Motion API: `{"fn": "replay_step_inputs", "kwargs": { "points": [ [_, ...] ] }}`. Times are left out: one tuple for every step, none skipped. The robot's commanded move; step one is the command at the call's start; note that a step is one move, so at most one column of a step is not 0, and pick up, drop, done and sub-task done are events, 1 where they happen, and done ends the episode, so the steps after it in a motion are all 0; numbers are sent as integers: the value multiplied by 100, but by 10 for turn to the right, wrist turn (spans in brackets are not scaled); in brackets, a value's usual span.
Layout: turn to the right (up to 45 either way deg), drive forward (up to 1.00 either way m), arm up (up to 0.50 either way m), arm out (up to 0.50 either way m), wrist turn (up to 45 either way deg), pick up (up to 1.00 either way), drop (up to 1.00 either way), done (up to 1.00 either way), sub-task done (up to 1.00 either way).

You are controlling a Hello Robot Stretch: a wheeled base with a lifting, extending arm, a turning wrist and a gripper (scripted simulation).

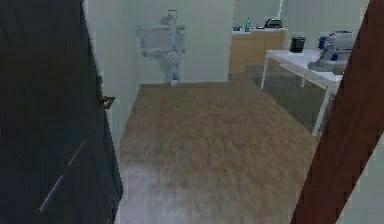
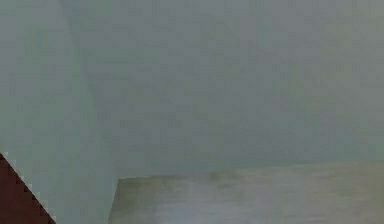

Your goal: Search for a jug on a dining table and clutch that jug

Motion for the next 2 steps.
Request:
{"fn": "replay_step_inputs", "kwargs": {
  "points": [
    [30,0,0,0,0,0,0,0,0],
    [0,75,0,0,0,0,0,0,0]
  ]
}}
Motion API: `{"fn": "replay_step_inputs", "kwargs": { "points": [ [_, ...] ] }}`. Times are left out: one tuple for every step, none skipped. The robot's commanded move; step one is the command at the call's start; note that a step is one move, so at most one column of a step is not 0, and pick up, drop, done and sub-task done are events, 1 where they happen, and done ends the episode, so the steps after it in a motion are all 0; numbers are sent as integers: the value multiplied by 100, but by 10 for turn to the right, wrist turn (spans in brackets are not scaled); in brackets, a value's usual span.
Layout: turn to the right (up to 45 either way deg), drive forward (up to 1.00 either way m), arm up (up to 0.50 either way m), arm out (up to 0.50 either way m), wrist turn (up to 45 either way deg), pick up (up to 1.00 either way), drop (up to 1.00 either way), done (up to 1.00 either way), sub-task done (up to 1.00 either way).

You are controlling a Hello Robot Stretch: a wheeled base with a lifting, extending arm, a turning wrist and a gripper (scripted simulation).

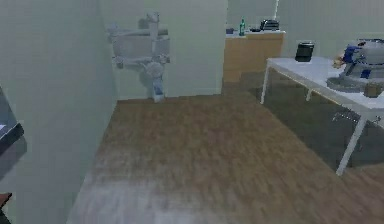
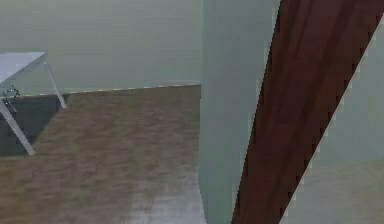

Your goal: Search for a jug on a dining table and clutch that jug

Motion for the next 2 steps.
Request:
{"fn": "replay_step_inputs", "kwargs": {
  "points": [
    [60,0,0,0,0,0,0,0,0],
    [30,0,0,0,0,0,0,0,0]
  ]
}}
